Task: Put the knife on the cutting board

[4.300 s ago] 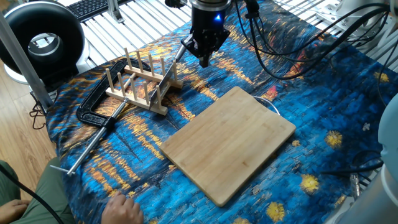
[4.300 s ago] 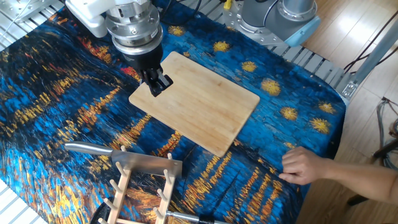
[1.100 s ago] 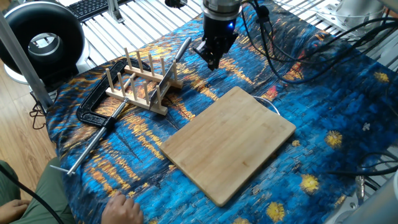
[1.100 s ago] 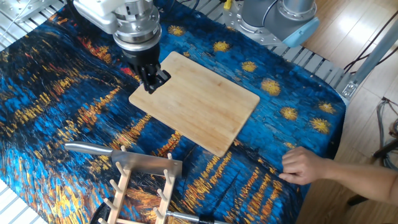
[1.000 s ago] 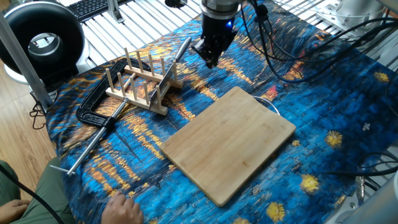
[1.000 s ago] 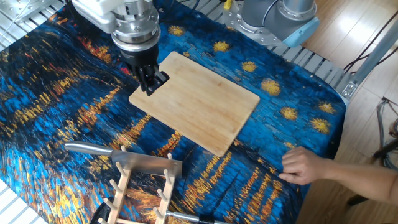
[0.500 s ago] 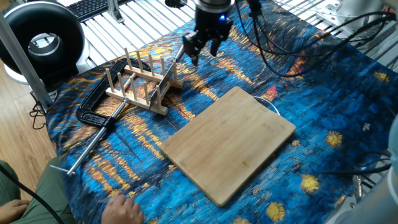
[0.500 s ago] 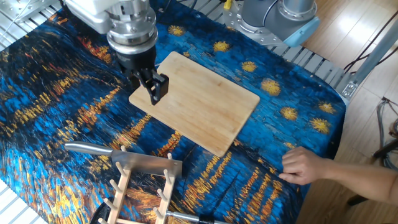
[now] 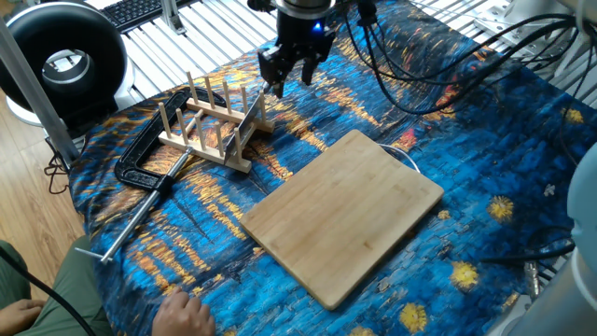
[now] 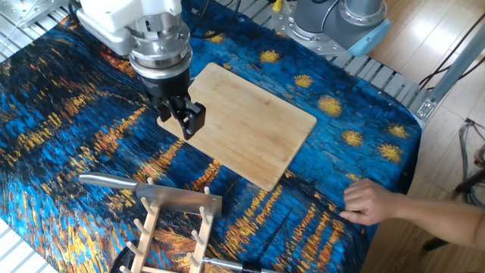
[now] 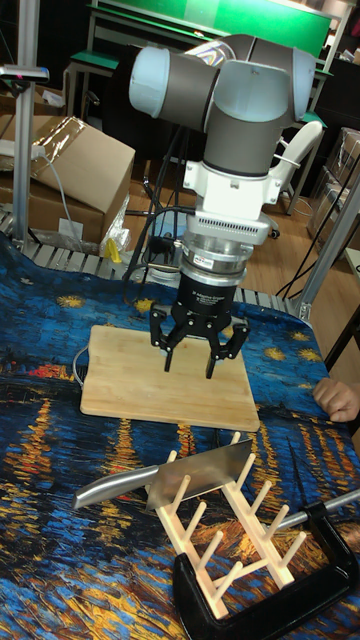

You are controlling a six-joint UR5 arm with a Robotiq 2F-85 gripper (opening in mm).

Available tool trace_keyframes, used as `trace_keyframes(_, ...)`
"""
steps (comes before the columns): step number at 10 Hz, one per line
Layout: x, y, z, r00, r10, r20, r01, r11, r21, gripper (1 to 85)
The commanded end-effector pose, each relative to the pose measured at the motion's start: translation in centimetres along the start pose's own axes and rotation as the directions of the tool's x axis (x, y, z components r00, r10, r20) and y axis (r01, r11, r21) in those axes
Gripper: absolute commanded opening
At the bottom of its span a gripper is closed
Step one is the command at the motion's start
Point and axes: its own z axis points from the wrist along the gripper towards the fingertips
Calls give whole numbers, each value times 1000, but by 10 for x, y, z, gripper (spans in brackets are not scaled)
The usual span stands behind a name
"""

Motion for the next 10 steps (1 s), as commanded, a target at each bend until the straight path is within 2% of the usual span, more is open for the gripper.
trace_keyframes(1, -4, 6, 0, 1000, 4, 8, -4, 1000, -18, 563)
trace_keyframes(2, -13, 6, 0, 999, 15, 43, -15, 1000, -21, 527)
trace_keyframes(3, -7, 5, 0, 1000, 4, 20, -4, 1000, -16, 517)
trace_keyframes(4, -6, 9, 0, 1000, -21, 15, 21, 999, -29, 530)
trace_keyframes(6, -7, 16, 0, 998, -62, 22, 63, 996, -56, 587)
trace_keyframes(7, -6, 13, 0, 998, -63, 18, 64, 997, -43, 587)
trace_keyframes(9, 4, 11, -7, 998, -63, 10, 64, 997, -48, 587)
trace_keyframes(10, 2, 13, -7, 998, -64, 19, 65, 996, -54, 587)
